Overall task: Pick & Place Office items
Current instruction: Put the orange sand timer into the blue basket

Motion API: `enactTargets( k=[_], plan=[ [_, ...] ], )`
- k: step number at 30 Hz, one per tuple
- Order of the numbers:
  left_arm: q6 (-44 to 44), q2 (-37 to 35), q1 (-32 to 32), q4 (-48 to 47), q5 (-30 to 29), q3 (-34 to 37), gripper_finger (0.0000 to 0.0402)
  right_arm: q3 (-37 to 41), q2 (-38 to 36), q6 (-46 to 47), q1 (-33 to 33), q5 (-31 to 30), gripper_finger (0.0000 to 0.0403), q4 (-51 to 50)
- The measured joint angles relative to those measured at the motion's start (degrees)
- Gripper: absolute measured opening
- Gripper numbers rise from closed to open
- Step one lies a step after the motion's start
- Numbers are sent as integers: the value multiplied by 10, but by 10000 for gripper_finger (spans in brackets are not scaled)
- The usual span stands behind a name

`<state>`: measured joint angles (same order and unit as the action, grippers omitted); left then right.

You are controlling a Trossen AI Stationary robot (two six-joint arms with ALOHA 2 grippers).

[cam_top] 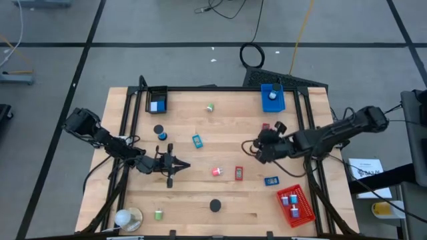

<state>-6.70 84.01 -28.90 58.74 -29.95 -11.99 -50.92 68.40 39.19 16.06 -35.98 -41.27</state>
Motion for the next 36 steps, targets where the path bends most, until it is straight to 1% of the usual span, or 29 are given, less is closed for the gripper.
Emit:
enactTargets(
  k=[4, 6, 8, 10, 12, 14, 18, 23, 27, 29, 32, 36],
  plan=[
    [0, 0, 0, 0, 0, 0, 26, 18, -1, 8, 30, -11, 46, 36],
    [0, 0, 0, 0, 0, 0, 26, 19, -1, 28, 42, -25, 19, 40],
    [1, 0, 0, 0, 0, 0, 26, 19, -2, 49, 53, -32, 9, 38],
    [1, 0, 0, 0, 0, 0, 26, 19, -5, 64, 63, -30, 15, 23],
    [3, 0, 0, 0, 0, 0, 26, 19, -13, 81, 69, -29, 36, 11],
    [4, 0, 0, 0, 0, 0, 26, 19, -22, 92, 71, -23, 65, 7],
    [5, 0, 0, 0, 0, 0, 26, 19, -37, 103, 71, -1, 135, 5],
    [5, 0, 0, -1, 0, 0, 26, 19, -37, 110, 71, 1, 227, -1],
    [5, 0, 0, -1, 0, 0, 26, 19, -27, 110, 71, -1, 288, -1],
    [5, 0, 0, -1, 0, 0, 26, 19, -18, 111, 71, -2, 311, -1],
    [5, 0, 0, -2, 0, 0, 26, 19, -2, 110, 71, -2, 337, -1],
    [5, 0, 0, -2, -13, 0, 26, 20, 0, 107, 71, -5, 354, -1]
  ],
)
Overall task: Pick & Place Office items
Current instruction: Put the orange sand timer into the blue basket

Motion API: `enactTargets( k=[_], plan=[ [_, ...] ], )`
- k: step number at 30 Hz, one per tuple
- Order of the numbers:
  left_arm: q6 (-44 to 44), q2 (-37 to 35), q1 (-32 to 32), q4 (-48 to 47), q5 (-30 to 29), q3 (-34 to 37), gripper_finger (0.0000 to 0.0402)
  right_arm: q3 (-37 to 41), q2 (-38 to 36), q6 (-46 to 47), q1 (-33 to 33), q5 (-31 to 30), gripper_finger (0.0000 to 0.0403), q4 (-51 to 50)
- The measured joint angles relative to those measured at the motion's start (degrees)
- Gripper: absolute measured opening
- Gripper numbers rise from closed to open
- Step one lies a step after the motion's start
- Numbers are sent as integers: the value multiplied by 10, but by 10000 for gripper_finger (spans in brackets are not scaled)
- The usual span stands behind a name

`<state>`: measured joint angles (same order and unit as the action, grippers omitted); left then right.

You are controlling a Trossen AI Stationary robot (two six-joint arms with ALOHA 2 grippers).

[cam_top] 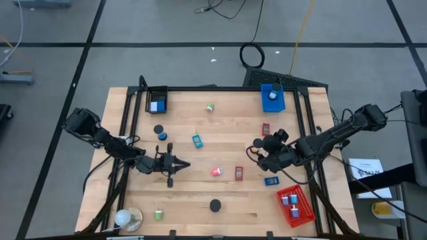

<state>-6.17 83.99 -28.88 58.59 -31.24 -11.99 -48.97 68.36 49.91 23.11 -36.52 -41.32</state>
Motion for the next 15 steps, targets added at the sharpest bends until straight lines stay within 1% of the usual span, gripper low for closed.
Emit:
enactTargets(
  k=[2, 11, 15],
  plan=[
    [0, 0, 0, 0, -2, 0, 26, 0, -2, -1, 0, -10, 355, 0],
    [0, 0, 0, -1, -2, 0, 26, 0, 1, -15, 0, -14, 356, 20],
    [0, 0, 0, -1, -2, 0, 26, 0, 1, -15, 0, -25, 356, 37]
  ],
)
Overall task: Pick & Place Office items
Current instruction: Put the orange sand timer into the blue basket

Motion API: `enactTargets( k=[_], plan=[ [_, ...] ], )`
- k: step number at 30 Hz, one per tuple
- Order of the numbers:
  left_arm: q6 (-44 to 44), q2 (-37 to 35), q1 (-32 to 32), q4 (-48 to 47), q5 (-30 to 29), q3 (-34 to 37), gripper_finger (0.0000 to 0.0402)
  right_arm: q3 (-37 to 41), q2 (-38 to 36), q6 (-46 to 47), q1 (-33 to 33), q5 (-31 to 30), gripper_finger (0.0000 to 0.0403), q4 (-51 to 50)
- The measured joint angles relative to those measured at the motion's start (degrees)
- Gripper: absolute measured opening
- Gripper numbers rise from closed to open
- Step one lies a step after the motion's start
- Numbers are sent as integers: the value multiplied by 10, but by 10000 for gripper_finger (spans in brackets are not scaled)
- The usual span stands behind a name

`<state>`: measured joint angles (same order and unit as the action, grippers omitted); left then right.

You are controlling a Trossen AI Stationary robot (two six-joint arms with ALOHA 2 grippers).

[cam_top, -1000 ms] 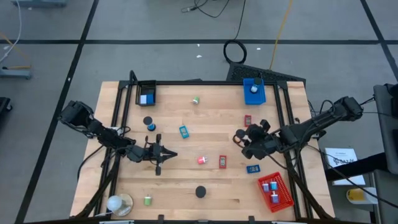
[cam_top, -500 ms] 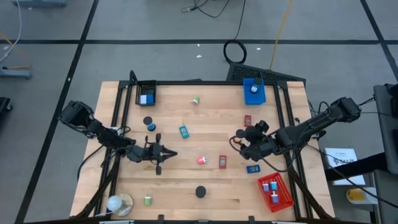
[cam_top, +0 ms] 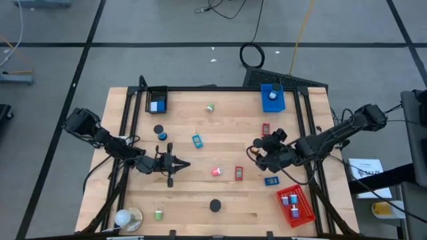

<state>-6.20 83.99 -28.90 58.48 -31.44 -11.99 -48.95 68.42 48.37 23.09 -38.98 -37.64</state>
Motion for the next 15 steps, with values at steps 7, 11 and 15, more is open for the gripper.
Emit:
enactTargets(
  k=[7, 11, 15],
  plan=[
    [-2, 0, 0, 0, 0, 0, 26, 0, 19, -20, -14, -2, 356, 25],
    [-3, 0, 0, 0, 0, 0, 26, 2, 35, -25, -40, -2, 356, 10],
    [-4, 0, 0, 0, 0, 0, 26, 17, 38, -25, -64, 12, 356, 15]
  ],
)
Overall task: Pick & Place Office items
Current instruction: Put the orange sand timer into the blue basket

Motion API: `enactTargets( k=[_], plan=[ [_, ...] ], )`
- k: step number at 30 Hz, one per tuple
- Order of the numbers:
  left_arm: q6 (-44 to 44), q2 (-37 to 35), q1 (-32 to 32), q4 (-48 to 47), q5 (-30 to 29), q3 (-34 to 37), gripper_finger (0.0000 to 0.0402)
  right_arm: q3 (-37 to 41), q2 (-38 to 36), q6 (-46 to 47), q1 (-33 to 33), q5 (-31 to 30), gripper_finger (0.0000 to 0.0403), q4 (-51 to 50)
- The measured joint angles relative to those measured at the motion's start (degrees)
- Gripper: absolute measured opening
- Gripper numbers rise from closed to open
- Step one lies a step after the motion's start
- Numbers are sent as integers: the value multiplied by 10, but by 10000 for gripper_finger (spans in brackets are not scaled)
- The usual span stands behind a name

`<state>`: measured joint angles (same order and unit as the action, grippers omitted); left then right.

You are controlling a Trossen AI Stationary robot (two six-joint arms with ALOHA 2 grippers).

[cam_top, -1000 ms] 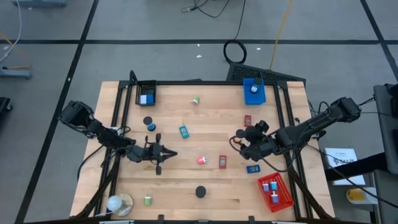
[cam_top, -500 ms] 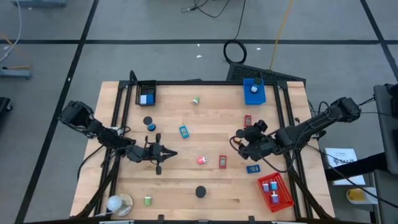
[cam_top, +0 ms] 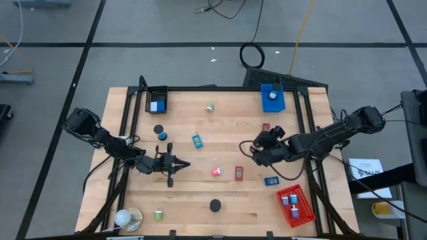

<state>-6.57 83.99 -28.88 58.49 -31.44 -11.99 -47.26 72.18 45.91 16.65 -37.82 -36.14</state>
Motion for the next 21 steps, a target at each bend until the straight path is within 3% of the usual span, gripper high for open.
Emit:
enactTargets(
  k=[5, 10, 21],
  plan=[
    [0, 0, 0, -1, 0, 0, 26, 33, -1, -3, -15, 46, 356, 41],
    [-1, 0, 0, -1, 0, 0, 26, 76, -1, -15, -19, 54, 339, 106],
    [-1, 0, 0, -1, 0, 0, 26, 108, -2, -54, -36, 65, 203, 193]
  ],
)
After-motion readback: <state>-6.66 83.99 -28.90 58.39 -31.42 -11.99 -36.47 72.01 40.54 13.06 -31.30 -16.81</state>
